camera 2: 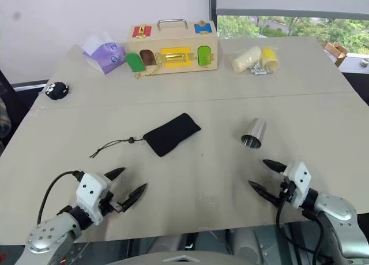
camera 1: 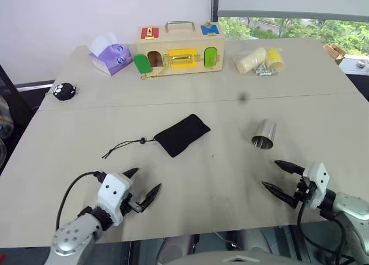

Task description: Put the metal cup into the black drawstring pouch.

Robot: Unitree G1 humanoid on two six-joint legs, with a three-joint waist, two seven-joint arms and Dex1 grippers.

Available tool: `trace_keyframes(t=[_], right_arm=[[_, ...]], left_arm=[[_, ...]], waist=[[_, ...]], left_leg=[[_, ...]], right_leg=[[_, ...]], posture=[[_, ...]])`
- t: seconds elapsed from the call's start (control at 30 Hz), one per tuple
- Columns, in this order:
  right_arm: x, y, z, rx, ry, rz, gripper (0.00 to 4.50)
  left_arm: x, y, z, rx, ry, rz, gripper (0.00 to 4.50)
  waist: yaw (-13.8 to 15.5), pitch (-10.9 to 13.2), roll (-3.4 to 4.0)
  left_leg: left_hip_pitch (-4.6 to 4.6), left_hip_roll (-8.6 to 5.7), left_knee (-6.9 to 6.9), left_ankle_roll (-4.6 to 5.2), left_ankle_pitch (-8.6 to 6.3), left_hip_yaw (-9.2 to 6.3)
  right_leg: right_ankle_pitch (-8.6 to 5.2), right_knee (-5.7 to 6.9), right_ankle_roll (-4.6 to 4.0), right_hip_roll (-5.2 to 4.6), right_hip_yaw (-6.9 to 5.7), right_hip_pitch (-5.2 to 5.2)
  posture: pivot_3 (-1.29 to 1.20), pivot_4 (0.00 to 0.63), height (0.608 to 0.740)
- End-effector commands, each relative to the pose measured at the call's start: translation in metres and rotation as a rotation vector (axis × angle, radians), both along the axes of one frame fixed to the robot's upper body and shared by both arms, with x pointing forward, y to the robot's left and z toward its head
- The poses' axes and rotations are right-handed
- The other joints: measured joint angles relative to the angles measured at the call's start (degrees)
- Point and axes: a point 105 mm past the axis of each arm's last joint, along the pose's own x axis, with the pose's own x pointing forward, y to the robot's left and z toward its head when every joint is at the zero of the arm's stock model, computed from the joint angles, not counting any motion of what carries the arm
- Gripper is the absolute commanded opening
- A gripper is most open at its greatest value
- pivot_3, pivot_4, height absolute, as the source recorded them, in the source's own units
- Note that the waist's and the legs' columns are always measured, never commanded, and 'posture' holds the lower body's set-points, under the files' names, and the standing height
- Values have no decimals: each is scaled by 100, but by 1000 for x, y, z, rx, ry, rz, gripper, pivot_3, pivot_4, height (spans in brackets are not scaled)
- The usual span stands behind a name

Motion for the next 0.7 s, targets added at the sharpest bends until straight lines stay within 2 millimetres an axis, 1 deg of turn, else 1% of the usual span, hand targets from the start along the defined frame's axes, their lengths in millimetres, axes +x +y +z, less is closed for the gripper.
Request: trace_keyframes(t=[0.03,0.1,0.17,0.23,0.33,0.4,0.5,0.63,0.7], right_arm=[[-7,24,25,76,-55,90,4285],[-10,35,31,91,-65,128,4285],[-13,44,37,96,-88,155,4285],[-12,51,44,114,-108,152,4285],[-14,57,48,103,-129,165,4285],[-15,60,49,100,-134,167,4285],[-16,61,48,94,-138,151,4285],[-17,60,41,51,-137,136,4285],[-17,61,40,58,-137,122,4285]], left_arm=[[8,6,17,64,-50,-132,4489],[13,2,27,71,-67,-264,4489],[23,4,35,101,-90,-354,4489],[32,7,38,146,-91,-427,4489],[45,12,38,229,-88,-524,4489],[54,18,36,277,-83,-570,4489],[66,23,33,315,-80,-615,4489],[87,19,45,231,-119,-625,4489],[92,18,46,262,-119,-666,4489]], waist=[[-1,1,2],[-1,1,3],[8,0,0],[8,0,-1],[-1,0,0],[-5,0,0],[-6,1,-2],[-3,1,-5],[-2,1,-6]], left_leg=[[0,0,0,0,0,-2],[-1,2,1,-2,-1,-3],[0,2,3,-3,-1,-2],[-1,2,6,-3,-1,-5],[-1,1,5,10,6,-4],[-2,0,4,8,5,-2],[-3,0,2,4,3,-3],[-6,0,3,3,2,-6],[-7,-1,5,3,3,-6]], right_leg=[[0,1,0,0,-3,0],[3,0,-5,0,-8,-1],[3,0,-5,-2,-9,-1],[3,-1,-6,-2,-16,-2],[6,-2,-8,-2,-15,-2],[18,-6,-26,0,-15,-3],[31,-5,-7,4,-20,-4],[33,-5,-5,6,-31,-11],[33,-5,-5,6,-37,-11]], posture=[[0,150,740],[0,150,740],[0,150,740],[0,150,740],[0,150,740],[0,150,740],[0,150,740],[0,150,740],[0,150,740]])
